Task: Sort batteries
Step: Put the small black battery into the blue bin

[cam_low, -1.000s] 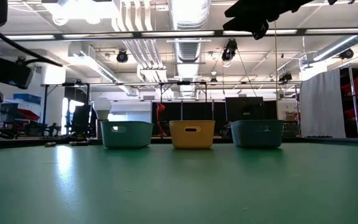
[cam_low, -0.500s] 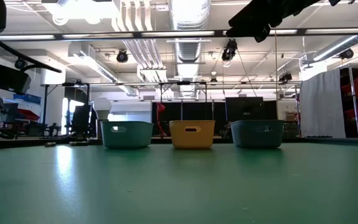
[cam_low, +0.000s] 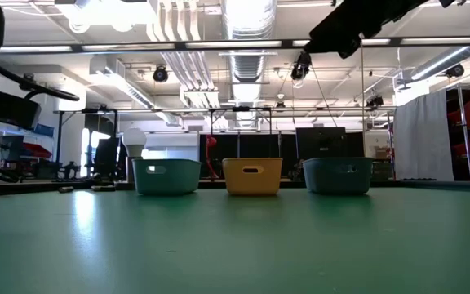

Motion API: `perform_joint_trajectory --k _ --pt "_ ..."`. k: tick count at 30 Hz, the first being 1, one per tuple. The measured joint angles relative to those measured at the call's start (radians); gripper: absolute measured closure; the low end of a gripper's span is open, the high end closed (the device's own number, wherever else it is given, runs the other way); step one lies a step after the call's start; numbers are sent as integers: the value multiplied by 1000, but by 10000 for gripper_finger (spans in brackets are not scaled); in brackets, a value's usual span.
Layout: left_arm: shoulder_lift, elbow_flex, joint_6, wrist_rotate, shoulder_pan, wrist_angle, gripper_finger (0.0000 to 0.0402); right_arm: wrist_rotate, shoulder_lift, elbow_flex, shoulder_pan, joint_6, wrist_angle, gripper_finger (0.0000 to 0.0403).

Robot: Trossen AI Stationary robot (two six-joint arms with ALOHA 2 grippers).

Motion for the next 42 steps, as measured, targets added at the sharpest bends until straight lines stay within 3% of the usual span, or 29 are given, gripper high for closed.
perform_joint_trajectory --k 4,8,14,18,21,24,35,42 --pt "20 30 -23 -62 1 12 379 8 0 -49 53 -21 92 200" --pt "18 99 58 -265 4 143 384 8 14 -171 100 -45 366 200" --pt "5 141 472 -479 66 665 385 39 189 -320 109 -45 929 200" --pt "20 118 868 -416 164 1139 385 39 410 -250 110 -91 1172 200" --pt "54 111 1039 -299 240 1337 385 17 514 -144 112 -117 1188 200" --pt "93 119 1125 -247 295 1402 385 32 553 -62 105 -120 1187 200" --pt "187 140 1276 -215 359 1569 382 33 548 81 38 -74 1030 210" --pt "171 137 1280 -233 371 1582 382 26 570 135 28 -87 971 264"
